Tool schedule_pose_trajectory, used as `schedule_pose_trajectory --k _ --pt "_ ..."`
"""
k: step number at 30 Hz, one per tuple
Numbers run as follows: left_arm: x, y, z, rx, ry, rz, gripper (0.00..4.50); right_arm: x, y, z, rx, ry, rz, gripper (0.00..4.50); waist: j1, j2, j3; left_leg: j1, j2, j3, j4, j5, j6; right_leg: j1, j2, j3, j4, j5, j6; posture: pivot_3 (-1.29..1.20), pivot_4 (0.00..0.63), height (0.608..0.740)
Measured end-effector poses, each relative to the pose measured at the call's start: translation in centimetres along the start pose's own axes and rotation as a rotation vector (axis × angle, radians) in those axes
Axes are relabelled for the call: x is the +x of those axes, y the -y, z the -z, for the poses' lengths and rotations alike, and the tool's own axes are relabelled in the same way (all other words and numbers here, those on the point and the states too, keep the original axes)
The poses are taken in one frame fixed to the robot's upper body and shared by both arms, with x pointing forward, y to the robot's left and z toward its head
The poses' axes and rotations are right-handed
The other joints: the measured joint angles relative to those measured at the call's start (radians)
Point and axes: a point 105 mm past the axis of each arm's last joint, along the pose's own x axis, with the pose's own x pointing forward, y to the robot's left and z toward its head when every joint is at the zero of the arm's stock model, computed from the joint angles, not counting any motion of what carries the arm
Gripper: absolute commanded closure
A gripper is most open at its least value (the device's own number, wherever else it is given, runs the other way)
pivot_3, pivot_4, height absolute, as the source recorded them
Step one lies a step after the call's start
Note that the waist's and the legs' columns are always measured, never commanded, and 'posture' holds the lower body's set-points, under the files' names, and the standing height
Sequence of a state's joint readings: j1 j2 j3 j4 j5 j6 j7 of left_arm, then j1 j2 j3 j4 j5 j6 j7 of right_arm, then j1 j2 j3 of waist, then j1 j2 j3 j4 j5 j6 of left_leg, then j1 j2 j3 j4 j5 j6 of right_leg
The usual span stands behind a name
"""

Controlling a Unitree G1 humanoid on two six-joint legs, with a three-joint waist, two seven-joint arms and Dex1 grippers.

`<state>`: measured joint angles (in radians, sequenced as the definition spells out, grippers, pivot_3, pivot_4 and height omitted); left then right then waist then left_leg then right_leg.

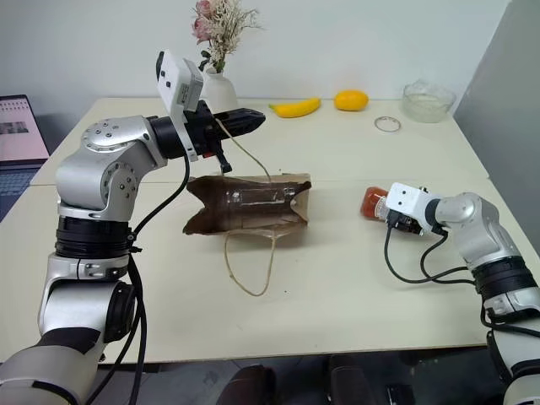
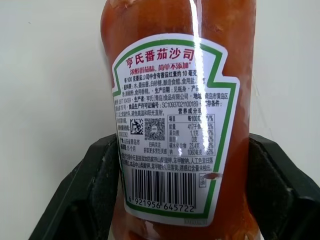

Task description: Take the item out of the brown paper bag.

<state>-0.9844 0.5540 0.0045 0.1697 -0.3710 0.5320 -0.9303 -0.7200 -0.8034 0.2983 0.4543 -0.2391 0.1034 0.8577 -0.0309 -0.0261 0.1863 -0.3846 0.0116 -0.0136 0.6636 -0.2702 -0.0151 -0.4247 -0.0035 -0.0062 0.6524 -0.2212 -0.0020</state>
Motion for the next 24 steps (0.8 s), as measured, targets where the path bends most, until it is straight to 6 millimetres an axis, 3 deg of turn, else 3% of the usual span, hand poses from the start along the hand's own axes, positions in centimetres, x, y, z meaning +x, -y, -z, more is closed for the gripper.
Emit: schedule_pose_trajectory --k 7,11,16,20,24 --pt "-0.1 0.0 0.0 0.000 -0.002 0.001 4.50 -1.0 0.5 -0.9 -0.003 0.045 -0.010 0.02 0.002 0.000 0.000 0.000 0.000 -0.001 0.000 0.000 0.000 0.001 0.000 0.000 0.000 0.000 0.000 0.00 0.150 0.740" --pt "-0.4 -0.6 0.5 0.002 -0.022 -0.009 4.50 -4.3 0.3 -4.8 0.077 0.262 0.062 0.02 0.004 0.000 0.000 0.000 0.001 -0.004 0.000 0.000 0.000 0.001 0.000 -0.002 0.001 0.000 0.000 0.00 0.150 0.740" --pt "-0.6 -2.7 2.2 0.003 -0.082 -0.065 4.50 -6.7 -3.7 -10.6 0.266 0.549 0.039 0.02 0.005 0.000 0.000 0.001 0.000 -0.009 0.001 0.000 0.000 0.001 0.000 -0.003 0.004 0.000 0.000 0.00 0.150 0.740" --pt "-0.8 -3.8 2.3 0.045 -0.121 -0.074 3.63 -8.4 -5.5 -14.4 0.369 0.711 0.025 0.00 0.005 0.000 0.000 0.002 -0.001 -0.007 0.002 0.000 0.000 0.002 0.000 -0.003 0.004 0.000 0.000 0.00 0.150 0.740" --pt "-1.1 -3.8 3.0 0.065 -0.169 -0.033 2.35 -8.9 -5.7 -15.3 0.421 0.732 0.041 0.00 0.005 0.000 0.000 0.002 -0.001 -0.006 0.002 0.000 0.000 0.002 -0.001 -0.003 0.004 0.000 0.000 0.00 0.150 0.740"
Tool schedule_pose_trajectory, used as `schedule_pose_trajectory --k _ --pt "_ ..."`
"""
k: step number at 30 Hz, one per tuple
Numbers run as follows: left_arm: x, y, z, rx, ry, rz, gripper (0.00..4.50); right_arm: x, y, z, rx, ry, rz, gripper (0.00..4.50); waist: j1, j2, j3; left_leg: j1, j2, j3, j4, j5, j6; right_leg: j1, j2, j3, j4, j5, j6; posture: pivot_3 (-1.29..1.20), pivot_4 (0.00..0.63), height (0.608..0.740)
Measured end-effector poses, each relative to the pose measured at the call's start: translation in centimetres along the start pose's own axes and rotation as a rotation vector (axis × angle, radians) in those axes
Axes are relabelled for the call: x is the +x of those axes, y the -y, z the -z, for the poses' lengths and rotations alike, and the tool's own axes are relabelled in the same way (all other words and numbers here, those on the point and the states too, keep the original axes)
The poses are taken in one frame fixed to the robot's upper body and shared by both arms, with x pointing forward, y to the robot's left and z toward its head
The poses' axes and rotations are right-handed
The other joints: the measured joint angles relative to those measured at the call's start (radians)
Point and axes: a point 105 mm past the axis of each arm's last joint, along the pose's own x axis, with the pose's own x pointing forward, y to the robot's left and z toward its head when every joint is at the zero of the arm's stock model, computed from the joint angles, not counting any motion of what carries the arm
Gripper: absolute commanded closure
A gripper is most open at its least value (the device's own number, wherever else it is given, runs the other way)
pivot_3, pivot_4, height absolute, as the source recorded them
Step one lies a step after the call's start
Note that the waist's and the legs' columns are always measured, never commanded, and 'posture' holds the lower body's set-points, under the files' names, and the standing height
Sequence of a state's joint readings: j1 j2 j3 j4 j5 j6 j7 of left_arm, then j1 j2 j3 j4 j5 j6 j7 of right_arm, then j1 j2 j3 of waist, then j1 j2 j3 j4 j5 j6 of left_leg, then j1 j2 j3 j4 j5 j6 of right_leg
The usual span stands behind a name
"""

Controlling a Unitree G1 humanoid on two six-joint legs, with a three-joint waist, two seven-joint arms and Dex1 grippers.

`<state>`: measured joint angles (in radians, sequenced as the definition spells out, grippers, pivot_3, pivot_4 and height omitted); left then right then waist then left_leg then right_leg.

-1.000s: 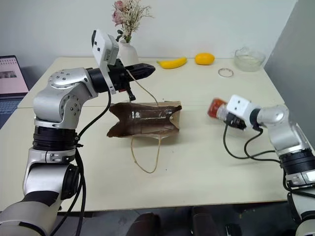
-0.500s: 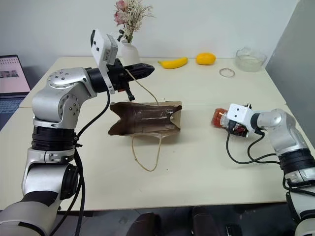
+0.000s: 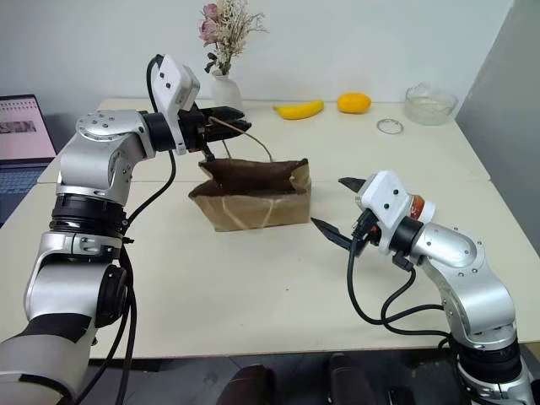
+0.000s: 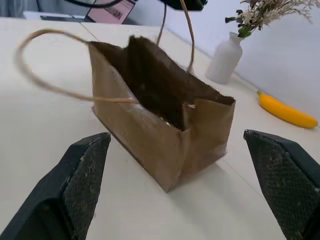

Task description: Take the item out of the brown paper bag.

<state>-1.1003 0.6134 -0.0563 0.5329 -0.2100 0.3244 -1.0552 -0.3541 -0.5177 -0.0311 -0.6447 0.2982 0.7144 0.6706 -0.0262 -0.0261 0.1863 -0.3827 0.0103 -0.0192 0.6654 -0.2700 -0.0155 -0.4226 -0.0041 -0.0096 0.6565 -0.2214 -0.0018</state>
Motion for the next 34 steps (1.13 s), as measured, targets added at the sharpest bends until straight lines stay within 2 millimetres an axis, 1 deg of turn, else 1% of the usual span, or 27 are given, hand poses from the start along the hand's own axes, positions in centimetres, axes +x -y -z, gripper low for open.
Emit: schedule_pose_trajectory --k 2,7,8,12,14,17,20,22,24,26,27,29,31,33,34 --pt "-0.5 -0.2 0.3 0.006 -0.025 0.007 1.72 0.2 0.0 0.1 0.011 -0.005 0.009 0.00 -0.001 0.000 0.000 0.000 0.000 0.000 -0.001 0.000 0.000 -0.001 0.001 0.000 0.000 0.000 0.000 0.00 0.150 0.740" --pt "-2.0 -0.7 0.5 0.028 -0.054 0.000 0.14 0.6 0.1 0.1 0.019 0.000 0.021 0.00 -0.002 0.000 0.000 -0.001 0.001 -0.001 -0.001 0.000 0.000 -0.001 0.001 0.000 0.000 0.000 -0.001 0.00 0.150 0.740" --pt "-2.5 -0.6 0.5 0.040 -0.057 0.002 0.06 0.7 0.1 0.1 0.020 0.001 0.018 0.00 -0.002 0.000 0.000 -0.001 0.001 -0.001 -0.001 0.000 0.000 -0.001 0.001 0.001 0.000 0.000 -0.001 0.00 0.150 0.740" --pt "-4.8 0.6 1.5 0.020 -0.079 0.023 0.06 0.9 0.2 0.4 0.022 -0.001 0.017 0.00 -0.005 0.000 0.000 0.000 0.002 -0.001 -0.001 0.000 0.000 -0.001 0.001 0.001 0.000 0.000 -0.001 0.00 0.150 0.740" --pt "-5.7 0.8 2.0 0.017 -0.086 0.000 0.06 1.1 0.1 0.6 0.022 -0.001 0.011 0.00 -0.003 0.000 0.000 0.000 0.002 -0.002 -0.001 0.000 0.000 -0.001 0.001 0.001 0.000 0.000 -0.001 0.00 0.150 0.740" --pt "-6.8 0.2 2.2 -0.003 -0.062 -0.096 0.06 1.2 0.4 0.9 0.020 0.002 0.022 0.00 -0.003 0.000 0.000 -0.001 0.002 -0.002 -0.001 0.000 0.000 -0.001 0.001 0.001 0.000 0.000 -0.001 0.00 0.150 0.740" --pt "-8.4 -1.2 1.4 -0.004 0.011 -0.294 0.06 1.4 0.8 0.5 0.010 0.047 0.070 0.00 -0.002 0.000 0.000 -0.001 0.002 -0.002 -0.001 0.000 0.000 -0.001 0.000 0.001 0.000 0.000 -0.001 0.00 0.150 0.740" --pt "-9.7 -1.4 1.9 -0.006 0.027 -0.407 0.06 1.4 1.0 0.1 0.018 0.092 0.104 0.00 -0.002 0.000 0.000 0.000 0.002 -0.002 -0.002 0.000 0.000 -0.001 -0.003 0.002 0.000 0.000 -0.001 0.00 0.150 0.740" --pt "-10.3 -0.1 3.4 -0.030 0.039 -0.489 0.06 1.0 1.0 0.6 0.038 0.106 0.137 0.00 -0.001 0.000 -0.001 0.001 0.002 -0.001 -0.002 0.000 0.000 0.000 -0.006 0.002 0.001 0.000 -0.001 0.00 0.150 0.740" --pt "-10.5 2.2 5.9 -0.059 -0.003 -0.533 0.06 0.6 0.7 1.3 0.059 0.112 0.165 0.00 0.000 0.000 -0.001 0.000 0.001 -0.002 -0.002 0.000 0.000 0.000 -0.006 0.002 0.000 0.000 -0.001 0.00 0.150 0.740" --pt "-10.4 3.1 6.6 -0.080 -0.008 -0.541 0.06 0.4 0.5 1.9 0.065 0.103 0.174 0.00 0.002 0.000 -0.001 0.000 0.001 -0.002 -0.001 0.000 0.000 0.000 -0.007 0.002 0.001 0.000 -0.001 0.00 0.150 0.740" --pt "-10.6 4.6 7.4 -0.129 0.009 -0.596 0.06 0.2 0.1 2.4 0.098 0.118 0.197 0.00 0.004 -0.001 -0.001 0.001 0.001 -0.002 -0.001 0.000 0.000 0.001 -0.007 0.001 0.000 0.000 -0.001 0.00 0.150 0.740" --pt "-10.6 6.4 8.5 -0.199 0.017 -0.645 0.06 0.3 -0.1 2.5 0.141 0.150 0.229 0.00 0.004 -0.001 -0.001 0.002 0.001 -0.002 -0.001 0.000 0.000 0.002 -0.007 0.002 0.001 0.000 -0.001 0.00 0.150 0.740" --pt "-10.5 7.4 9.6 -0.236 0.000 -0.678 0.06 0.4 -0.1 2.3 0.151 0.169 0.249 0.00 0.004 -0.001 -0.001 0.003 0.001 -0.002 0.000 0.000 0.000 0.002 -0.007 0.001 0.001 0.000 0.000 0.00 0.150 0.740" --pt "-10.7 7.5 9.8 -0.237 -0.002 -0.711 0.06 0.5 -0.1 2.4 0.154 0.174 0.251 0.00 0.004 -0.002 -0.002 0.004 0.001 -0.002 0.000 0.000 0.000 0.003 -0.006 0.001 0.001 0.000 0.000 0.00 0.150 0.740"
